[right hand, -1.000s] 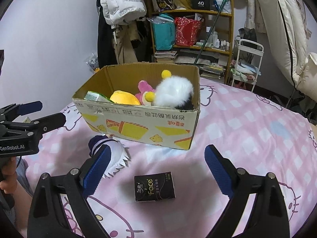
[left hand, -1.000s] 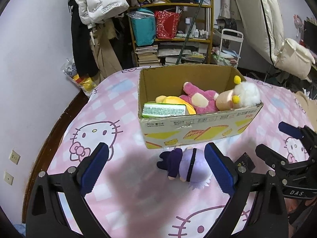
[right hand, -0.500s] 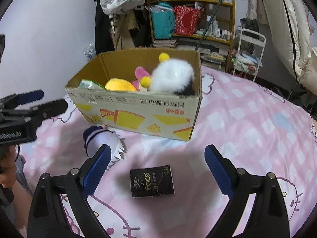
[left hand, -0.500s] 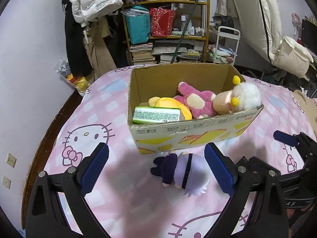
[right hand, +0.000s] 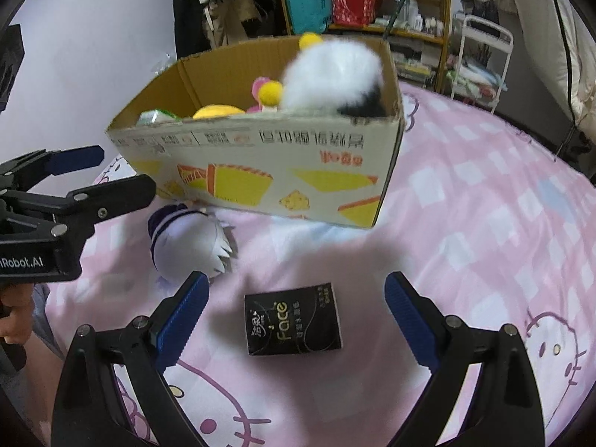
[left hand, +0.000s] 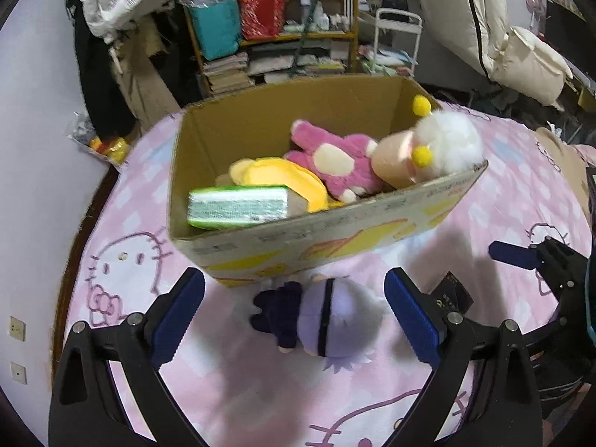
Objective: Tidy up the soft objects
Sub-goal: 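Grasp the purple-haired doll with the left tool while the right tool grasps the black tissue pack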
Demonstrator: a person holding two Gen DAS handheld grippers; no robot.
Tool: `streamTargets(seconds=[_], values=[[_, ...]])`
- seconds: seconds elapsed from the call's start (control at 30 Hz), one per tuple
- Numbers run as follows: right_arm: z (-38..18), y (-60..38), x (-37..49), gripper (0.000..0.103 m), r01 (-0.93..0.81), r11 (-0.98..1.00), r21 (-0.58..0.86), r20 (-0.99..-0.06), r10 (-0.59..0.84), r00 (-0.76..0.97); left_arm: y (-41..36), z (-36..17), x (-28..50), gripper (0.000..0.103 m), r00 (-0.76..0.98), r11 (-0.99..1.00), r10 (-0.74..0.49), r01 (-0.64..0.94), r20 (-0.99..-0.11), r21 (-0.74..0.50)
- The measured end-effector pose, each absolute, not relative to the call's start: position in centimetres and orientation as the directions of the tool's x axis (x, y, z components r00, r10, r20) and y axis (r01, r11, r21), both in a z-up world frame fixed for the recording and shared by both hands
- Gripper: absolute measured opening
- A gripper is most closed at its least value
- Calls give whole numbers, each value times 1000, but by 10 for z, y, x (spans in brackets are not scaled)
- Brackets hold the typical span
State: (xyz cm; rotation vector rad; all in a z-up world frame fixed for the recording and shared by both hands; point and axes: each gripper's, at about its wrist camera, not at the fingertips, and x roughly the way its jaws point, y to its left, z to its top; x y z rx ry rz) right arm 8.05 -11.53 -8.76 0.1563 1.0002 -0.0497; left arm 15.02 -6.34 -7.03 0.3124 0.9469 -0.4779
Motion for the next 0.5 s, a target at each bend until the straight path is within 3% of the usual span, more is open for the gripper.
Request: streamTargets(seconds=[0.5], values=[[-118,-109,89,99,101,988,120,-898,65,436,-87,-129,153,96,327,814,-194,579,-925,34]])
